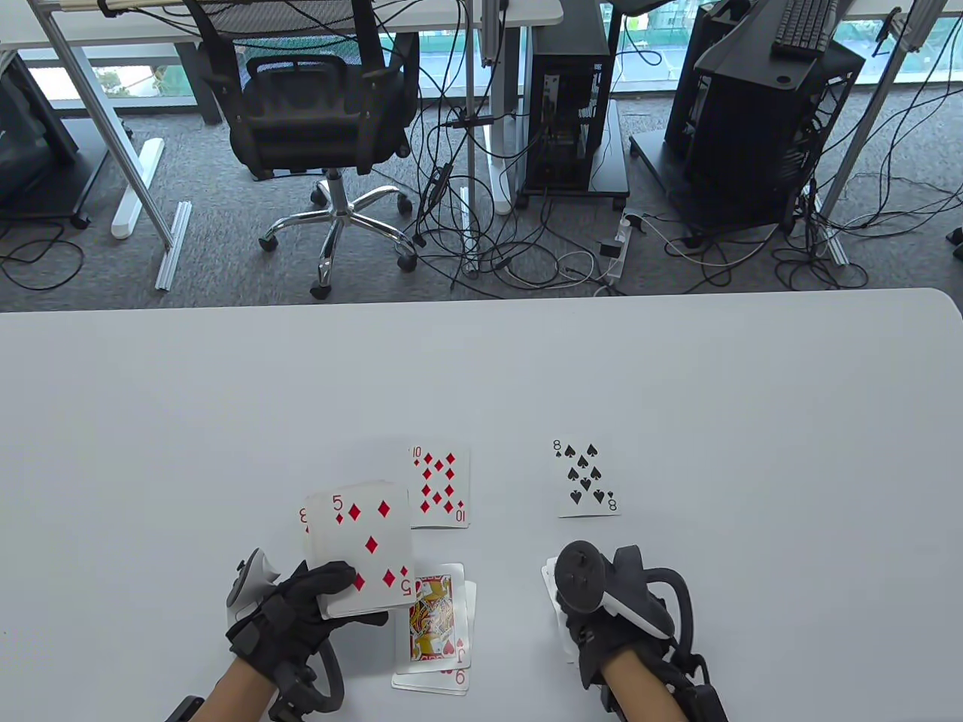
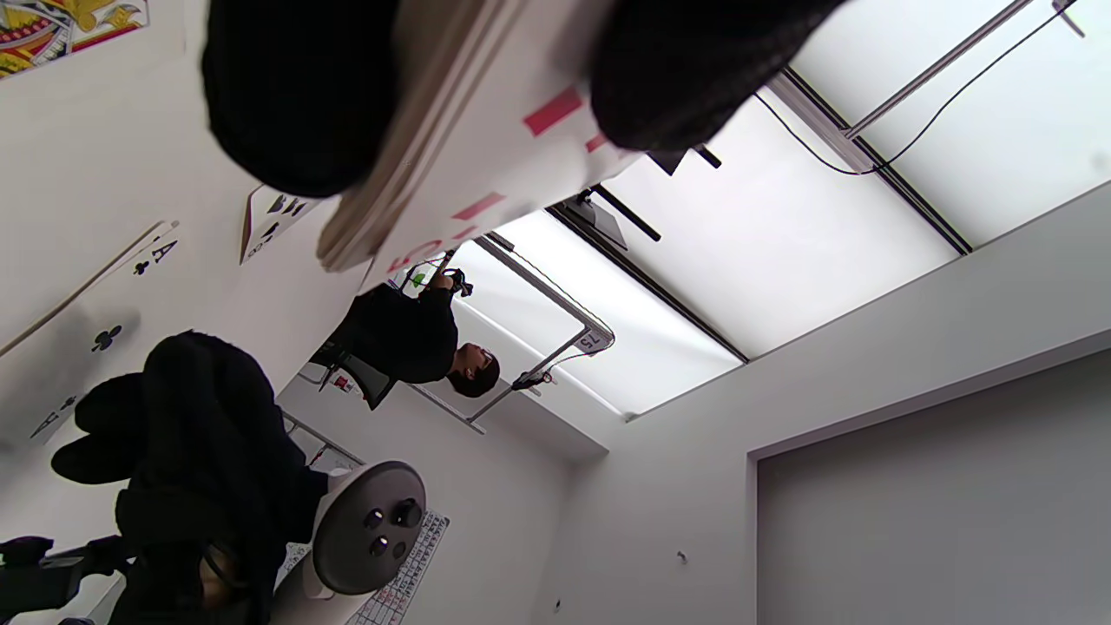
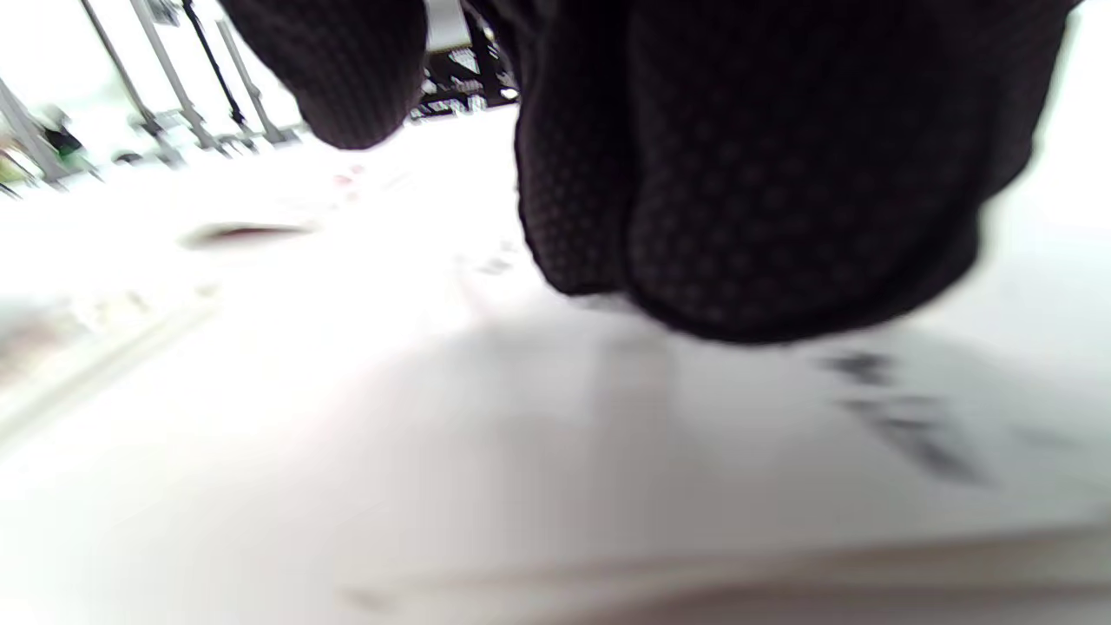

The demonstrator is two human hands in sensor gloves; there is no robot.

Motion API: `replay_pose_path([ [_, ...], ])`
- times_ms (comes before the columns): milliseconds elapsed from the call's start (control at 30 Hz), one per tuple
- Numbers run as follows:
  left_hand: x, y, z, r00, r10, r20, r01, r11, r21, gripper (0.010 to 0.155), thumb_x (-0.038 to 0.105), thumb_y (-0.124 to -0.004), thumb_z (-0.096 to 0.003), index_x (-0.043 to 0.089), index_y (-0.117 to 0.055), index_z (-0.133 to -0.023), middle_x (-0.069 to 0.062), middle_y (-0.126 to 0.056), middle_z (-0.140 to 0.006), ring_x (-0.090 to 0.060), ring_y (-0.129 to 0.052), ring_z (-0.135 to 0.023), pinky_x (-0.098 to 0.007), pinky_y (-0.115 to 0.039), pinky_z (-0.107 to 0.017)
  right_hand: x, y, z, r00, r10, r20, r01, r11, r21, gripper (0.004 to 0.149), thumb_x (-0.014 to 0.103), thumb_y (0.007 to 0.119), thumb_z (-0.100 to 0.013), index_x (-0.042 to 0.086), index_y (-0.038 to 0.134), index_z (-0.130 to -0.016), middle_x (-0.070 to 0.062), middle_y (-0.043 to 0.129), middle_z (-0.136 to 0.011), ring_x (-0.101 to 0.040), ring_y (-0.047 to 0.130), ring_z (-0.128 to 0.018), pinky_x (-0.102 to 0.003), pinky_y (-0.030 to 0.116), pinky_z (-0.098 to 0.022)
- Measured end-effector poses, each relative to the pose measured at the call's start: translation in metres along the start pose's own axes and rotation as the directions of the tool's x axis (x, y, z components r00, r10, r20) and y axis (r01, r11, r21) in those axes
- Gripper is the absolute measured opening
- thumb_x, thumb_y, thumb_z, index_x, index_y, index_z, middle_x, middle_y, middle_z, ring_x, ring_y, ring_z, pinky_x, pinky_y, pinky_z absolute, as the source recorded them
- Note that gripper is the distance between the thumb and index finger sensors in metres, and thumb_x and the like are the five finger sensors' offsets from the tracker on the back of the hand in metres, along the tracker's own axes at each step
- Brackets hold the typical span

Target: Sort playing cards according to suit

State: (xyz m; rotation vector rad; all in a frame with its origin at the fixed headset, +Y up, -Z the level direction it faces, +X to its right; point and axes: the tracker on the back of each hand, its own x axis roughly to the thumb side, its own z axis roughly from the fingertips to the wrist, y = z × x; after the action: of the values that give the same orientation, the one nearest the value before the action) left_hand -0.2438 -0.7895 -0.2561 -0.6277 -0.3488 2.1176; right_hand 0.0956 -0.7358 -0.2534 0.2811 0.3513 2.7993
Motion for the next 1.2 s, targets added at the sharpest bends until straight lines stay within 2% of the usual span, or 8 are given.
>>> replay_pose_path([
  [100, 0.0, 0.0, 0.0, 1.0, -0.001, -0.004, 0.001, 1.0, 0.001, 0.064, 0.035, -0.076, -0.0592, 0.022, -0.039, -0.11, -0.01, -0.058, -0.112, -0.039, -0.077, -0.094, -0.044, -0.085, -0.053, 0.027, -0.003, -0.003, 0.963, -0.215, 0.163, 0.228, 0.972, -0.065, 0.059, 0.032, 0.066, -0.055, -0.021, 0.066, -0.08, -0.022, 0.093, -0.049, -0.031, 0.096, -0.02, -0.056, 0.08, -0.035],
  [267, -0.001, 0.0, 0.0, 1.0, -0.007, -0.016, 0.007, 1.0, -0.002, 0.064, 0.035, -0.077, -0.0592, 0.023, -0.039, -0.11, -0.01, -0.058, -0.112, -0.039, -0.076, -0.095, -0.044, -0.084, -0.053, 0.07, -0.001, -0.01, 0.884, -0.318, 0.342, 0.376, 0.92, -0.116, 0.064, 0.036, 0.066, -0.055, -0.021, 0.063, -0.083, -0.022, 0.091, -0.052, -0.031, 0.096, -0.023, -0.056, 0.079, -0.037],
  [433, -0.001, 0.0, 0.0, 1.0, -0.013, -0.021, 0.013, 1.0, 0.0, 0.064, 0.035, -0.077, -0.059, 0.023, -0.039, -0.11, -0.009, -0.057, -0.112, -0.039, -0.076, -0.095, -0.045, -0.084, -0.053, 0.105, 0.012, -0.021, 0.825, -0.396, 0.403, 0.454, 0.889, -0.054, 0.079, 0.047, 0.067, -0.053, -0.022, 0.049, -0.089, -0.025, 0.084, -0.064, -0.034, 0.093, -0.035, -0.06, 0.075, -0.043],
  [567, -0.001, 0.001, 0.0, 1.0, -0.016, -0.015, 0.016, 1.0, -0.004, 0.065, 0.035, -0.077, -0.059, 0.023, -0.039, -0.11, -0.009, -0.057, -0.112, -0.039, -0.076, -0.095, -0.045, -0.084, -0.053, 0.12, 0.02, -0.027, 0.821, -0.396, 0.412, 0.463, 0.883, -0.074, 0.088, 0.051, 0.069, -0.051, -0.021, 0.039, -0.091, -0.028, 0.074, -0.075, -0.039, 0.089, -0.047, -0.064, 0.07, -0.048],
  [733, 0.0, 0.002, -0.001, 1.0, -0.026, -0.009, 0.026, 1.0, 0.001, 0.065, 0.035, -0.078, -0.0585, 0.023, -0.04, -0.11, -0.009, -0.057, -0.113, -0.039, -0.075, -0.096, -0.045, -0.083, -0.054, 0.121, 0.022, -0.039, 0.833, -0.398, 0.385, 0.468, 0.878, -0.105, 0.082, 0.048, 0.072, -0.049, -0.018, 0.045, -0.089, -0.023, 0.079, -0.07, -0.033, 0.092, -0.043, -0.06, 0.074, -0.046],
  [900, 0.0, 0.002, 0.0, 1.0, -0.022, -0.003, 0.022, 1.0, 0.012, 0.066, 0.033, -0.078, -0.0576, 0.025, -0.04, -0.11, -0.009, -0.056, -0.113, -0.038, -0.073, -0.097, -0.045, -0.082, -0.055, 0.11, 0.018, -0.056, 0.763, -0.547, 0.345, 0.6, 0.798, -0.062, 0.07, 0.042, 0.073, -0.05, -0.014, 0.054, -0.088, -0.02, 0.084, -0.066, -0.032, 0.094, -0.038, -0.058, 0.076, -0.044],
  [1133, 0.002, 0.006, 0.001, 1.0, -0.009, 0.005, 0.008, 0.999, 0.045, 0.065, 0.034, -0.077, -0.0583, 0.024, -0.039, -0.11, -0.009, -0.056, -0.113, -0.038, -0.075, -0.096, -0.044, -0.084, -0.055, 0.09, 0.006, -0.08, 0.73, -0.621, 0.286, 0.662, 0.746, -0.072, 0.048, 0.031, 0.07, -0.052, -0.01, 0.07, -0.078, -0.011, 0.093, -0.048, -0.022, 0.097, -0.02, -0.05, 0.083, -0.037],
  [1200, 0.002, 0.007, 0.001, 1.0, 0.02, 0.02, -0.021, 0.999, 0.036, 0.065, 0.035, -0.076, -0.0587, 0.024, -0.038, -0.11, -0.009, -0.056, -0.113, -0.038, -0.075, -0.096, -0.044, -0.084, -0.055, 0.078, 0.004, -0.093, 0.675, -0.698, 0.24, 0.726, 0.685, -0.051, 0.045, 0.028, 0.068, -0.052, -0.009, 0.072, -0.076, -0.009, 0.093, -0.045, -0.018, 0.096, -0.017, -0.047, 0.084, -0.036],
])
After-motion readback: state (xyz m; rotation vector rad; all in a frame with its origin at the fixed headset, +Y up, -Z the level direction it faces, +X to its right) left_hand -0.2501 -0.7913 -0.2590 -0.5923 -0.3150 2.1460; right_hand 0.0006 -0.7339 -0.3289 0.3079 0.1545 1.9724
